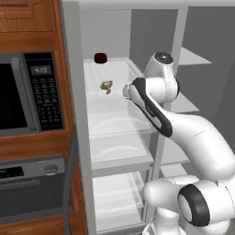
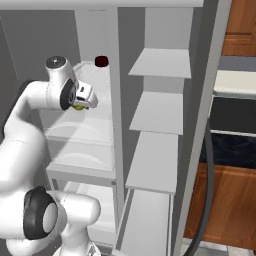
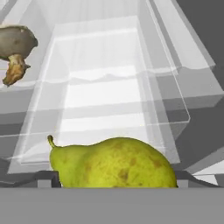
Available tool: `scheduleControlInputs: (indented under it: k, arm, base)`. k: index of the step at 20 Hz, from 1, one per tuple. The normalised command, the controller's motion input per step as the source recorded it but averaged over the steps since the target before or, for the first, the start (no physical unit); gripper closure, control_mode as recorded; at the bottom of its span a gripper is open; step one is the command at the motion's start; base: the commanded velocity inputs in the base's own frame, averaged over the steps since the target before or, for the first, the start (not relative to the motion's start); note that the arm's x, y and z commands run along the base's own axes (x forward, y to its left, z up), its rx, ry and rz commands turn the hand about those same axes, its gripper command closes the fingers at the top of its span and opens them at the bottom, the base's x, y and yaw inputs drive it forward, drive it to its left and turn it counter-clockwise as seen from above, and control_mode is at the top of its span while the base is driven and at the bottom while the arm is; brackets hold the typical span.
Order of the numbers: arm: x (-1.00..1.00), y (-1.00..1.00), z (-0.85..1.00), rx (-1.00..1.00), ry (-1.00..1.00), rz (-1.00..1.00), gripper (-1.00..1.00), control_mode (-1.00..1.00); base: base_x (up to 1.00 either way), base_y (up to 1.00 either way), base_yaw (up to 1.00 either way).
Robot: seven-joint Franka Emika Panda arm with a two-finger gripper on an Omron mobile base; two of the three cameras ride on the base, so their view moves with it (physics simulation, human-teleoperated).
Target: Take the pear and mushroom from the fridge shelf and place them in the freezer drawer to begin freezing them.
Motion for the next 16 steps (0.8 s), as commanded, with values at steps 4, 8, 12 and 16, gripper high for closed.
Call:
scheduleControlInputs:
  k: [4, 8, 12, 16]
  arm:
    - [-1.0, 0.0, -0.47, -0.06, 0.04, 0.15, 1.0, -1.0]
    - [-0.98, 0.14, -0.77, -0.11, 0.08, 0.18, 1.0, -1.0]
    - [-0.45, 0.02, -0.34, -0.04, -0.01, 0.05, 1.0, -1.0]
    - [0.0, 0.0, 0.0, 0.0, 0.0, 0.0, 1.0, -1.0]
  base:
    - [0.0, 0.0, 0.0]
    - [0.0, 0.0, 0.0]
    - [0.0, 0.0, 0.0]
    - [0.0, 0.0, 0.0]
